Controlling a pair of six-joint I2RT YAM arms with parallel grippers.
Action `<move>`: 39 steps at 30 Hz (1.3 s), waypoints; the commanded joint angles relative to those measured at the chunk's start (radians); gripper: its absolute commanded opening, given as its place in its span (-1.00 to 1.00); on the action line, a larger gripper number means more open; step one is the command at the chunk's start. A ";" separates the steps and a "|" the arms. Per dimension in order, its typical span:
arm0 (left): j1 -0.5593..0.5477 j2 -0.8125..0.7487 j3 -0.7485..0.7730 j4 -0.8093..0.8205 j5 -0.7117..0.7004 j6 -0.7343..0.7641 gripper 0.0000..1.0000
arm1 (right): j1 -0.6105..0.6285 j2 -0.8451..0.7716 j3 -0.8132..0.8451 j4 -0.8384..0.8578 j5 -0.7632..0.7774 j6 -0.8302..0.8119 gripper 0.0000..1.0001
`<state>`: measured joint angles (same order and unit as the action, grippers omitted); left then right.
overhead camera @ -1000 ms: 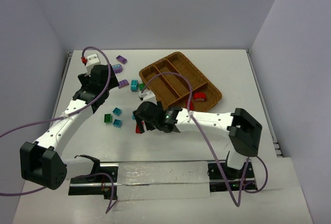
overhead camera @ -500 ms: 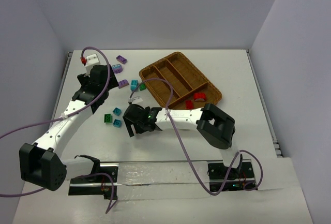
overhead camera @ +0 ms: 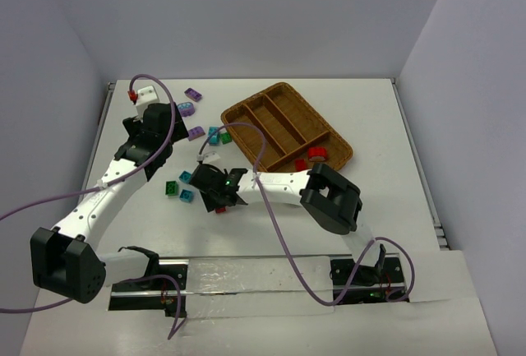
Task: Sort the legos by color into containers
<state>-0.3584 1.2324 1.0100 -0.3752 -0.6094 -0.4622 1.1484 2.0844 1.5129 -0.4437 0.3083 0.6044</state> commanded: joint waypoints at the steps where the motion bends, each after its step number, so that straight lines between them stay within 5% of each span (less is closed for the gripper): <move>1: -0.004 -0.012 0.015 0.019 -0.012 0.010 0.99 | 0.004 0.004 0.041 -0.014 0.051 -0.011 -0.19; 6: -0.004 -0.017 0.010 0.021 -0.012 0.010 0.99 | 0.004 -0.073 -0.008 0.000 0.060 -0.020 -0.50; 14: -0.004 -0.011 0.007 0.024 -0.003 0.002 0.99 | -0.043 -0.332 -0.162 0.021 0.121 -0.015 -0.49; 22: -0.004 -0.011 0.002 0.030 -0.003 0.005 0.99 | -0.298 -0.600 -0.419 0.039 0.157 0.008 -0.45; 28: -0.004 -0.010 0.010 0.024 -0.005 0.004 0.99 | -0.412 -0.615 -0.501 0.063 0.166 -0.012 -0.40; 31: -0.004 -0.013 0.009 0.022 -0.007 0.005 0.99 | -0.437 -0.606 -0.526 0.078 0.173 -0.013 -0.33; 37: -0.004 -0.011 0.013 0.012 -0.004 -0.001 0.99 | -0.452 -0.575 -0.528 0.097 0.157 -0.015 0.36; 39: -0.004 -0.013 0.016 0.009 -0.003 -0.004 0.99 | -0.448 -0.585 -0.518 0.101 0.141 -0.023 0.41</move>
<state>-0.3584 1.2324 1.0100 -0.3748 -0.6089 -0.4625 0.7002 1.5042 0.9752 -0.3917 0.4480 0.5869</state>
